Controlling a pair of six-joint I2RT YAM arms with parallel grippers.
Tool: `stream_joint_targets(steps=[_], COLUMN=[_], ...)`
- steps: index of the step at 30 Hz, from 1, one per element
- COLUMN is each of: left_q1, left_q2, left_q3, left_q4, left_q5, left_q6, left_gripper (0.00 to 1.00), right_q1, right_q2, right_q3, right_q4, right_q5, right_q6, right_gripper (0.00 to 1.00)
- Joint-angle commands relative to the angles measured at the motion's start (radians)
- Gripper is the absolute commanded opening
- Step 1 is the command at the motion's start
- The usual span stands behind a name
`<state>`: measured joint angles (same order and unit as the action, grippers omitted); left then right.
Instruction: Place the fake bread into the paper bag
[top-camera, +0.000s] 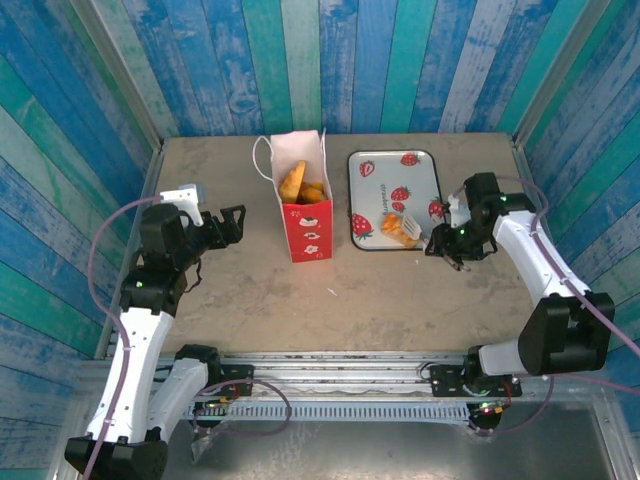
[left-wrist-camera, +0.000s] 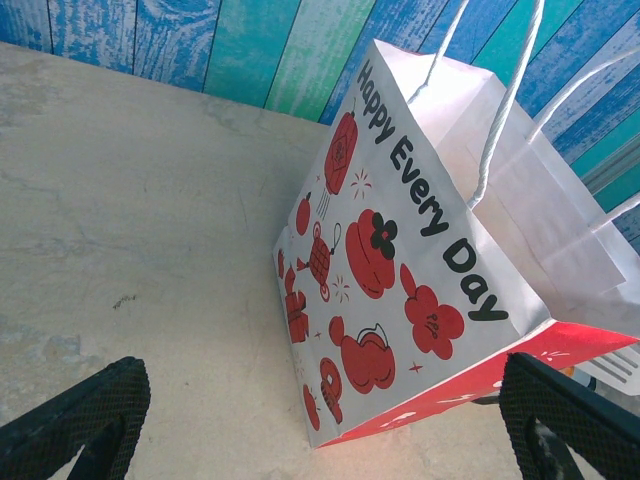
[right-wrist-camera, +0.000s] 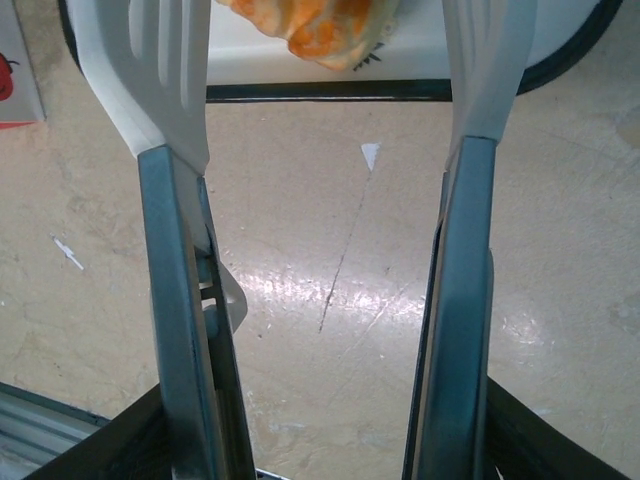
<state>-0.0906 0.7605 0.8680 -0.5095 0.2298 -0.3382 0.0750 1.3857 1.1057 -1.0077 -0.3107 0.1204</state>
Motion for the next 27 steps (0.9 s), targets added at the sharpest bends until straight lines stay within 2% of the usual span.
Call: stream_joint_targets(steps=[1, 10, 21, 24, 27], left_q1=[0.003, 0.003, 0.003, 0.003, 0.003], left_q2=[0.006, 0.017, 0.021, 0.021, 0.020], left_q3=[0.011, 0.012, 0.011, 0.009, 0.008], left_q4=[0.019, 0.020, 0.017, 0.017, 0.019], left_q5=[0.006, 0.006, 0.004, 0.003, 0.004], left_q6=[0.004, 0.009, 0.016, 0.015, 0.016], left_gripper=[0.94, 0.94, 0.94, 0.94, 0.94], right_q1=[-0.022, -0.045, -0.047, -0.046, -0.047], right_q2=[0.004, 0.025, 0.074, 0.080, 0.082], right_q3=[-0.022, -0.059, -0.092, -0.112, -0.128], right_q4=[0.014, 0.068, 0.115, 0.125, 0.142], right_q5=[-0.025, -0.139, -0.165, -0.165, -0.206], right_q6=[0.000, 0.005, 0.031, 0.040, 0.044], right_gripper=[0.58, 0.57, 0.55, 0.52, 0.43])
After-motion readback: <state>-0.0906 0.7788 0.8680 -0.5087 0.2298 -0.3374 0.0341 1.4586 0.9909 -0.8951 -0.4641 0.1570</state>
